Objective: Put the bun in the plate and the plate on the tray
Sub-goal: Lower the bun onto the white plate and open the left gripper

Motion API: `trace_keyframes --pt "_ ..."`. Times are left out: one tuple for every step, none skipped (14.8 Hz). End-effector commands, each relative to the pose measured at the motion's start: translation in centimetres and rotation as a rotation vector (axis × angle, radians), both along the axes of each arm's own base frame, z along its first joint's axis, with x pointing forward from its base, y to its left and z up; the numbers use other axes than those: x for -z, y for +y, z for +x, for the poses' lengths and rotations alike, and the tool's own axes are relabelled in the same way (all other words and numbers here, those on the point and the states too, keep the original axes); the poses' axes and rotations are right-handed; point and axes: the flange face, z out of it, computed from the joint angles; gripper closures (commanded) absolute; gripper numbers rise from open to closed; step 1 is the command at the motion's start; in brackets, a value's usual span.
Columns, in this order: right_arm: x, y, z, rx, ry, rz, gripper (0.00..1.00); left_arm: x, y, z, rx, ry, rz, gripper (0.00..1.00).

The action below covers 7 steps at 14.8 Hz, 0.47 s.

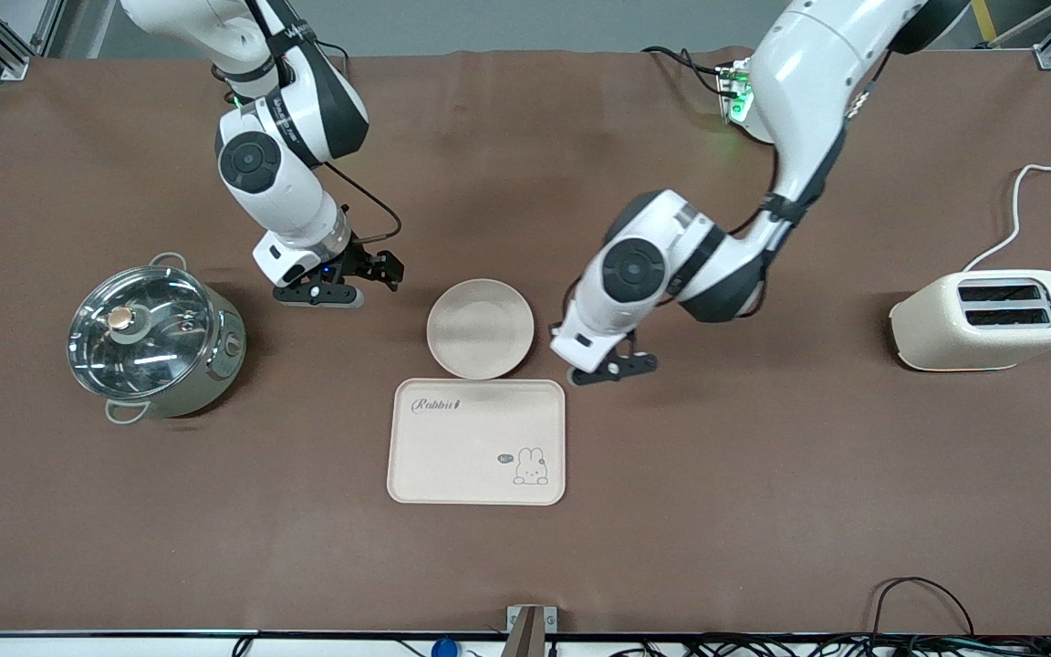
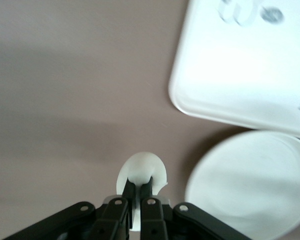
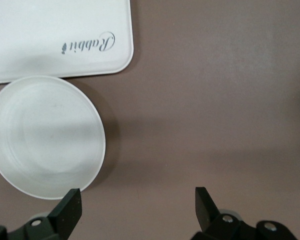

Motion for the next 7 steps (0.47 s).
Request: trace_keyframes --pt "2.3 -0.7 -1.1 0.02 -0.061 0.034 0.0 1.2 -4.5 -1.1 -0.064 0.004 -0.087 0.98" --pt "2.7 -0.6 -1.2 0.016 -0.063 0.034 0.0 1.8 -5.8 -1.7 -0.102 -0.007 -0.12 0.96" --pt "3.1 -0.6 -1.2 0.016 -0.059 0.032 0.0 2.5 -7.0 -2.4 -0.131 -0.012 -0.138 0.95" --pt "3.2 -0.6 -1.2 0.016 -0.061 0.032 0.0 2.8 -7.9 -3.0 -0.146 -0.019 -0.152 0.91" --pt "3.7 -0.5 -1.5 0.013 -0.054 0.028 0.0 3.5 -8.3 -3.2 -0.157 -0.02 -0.16 0.86" --pt "3.8 -0.5 -1.5 0.014 -0.051 0.027 0.0 4.0 -8.6 -3.2 -0.169 -0.028 -0.175 0.8" --pt "4.4 -0.6 -1.5 0.016 -0.041 0.022 0.0 4.6 -9.4 -3.8 -0.172 -0.032 -0.187 0.73"
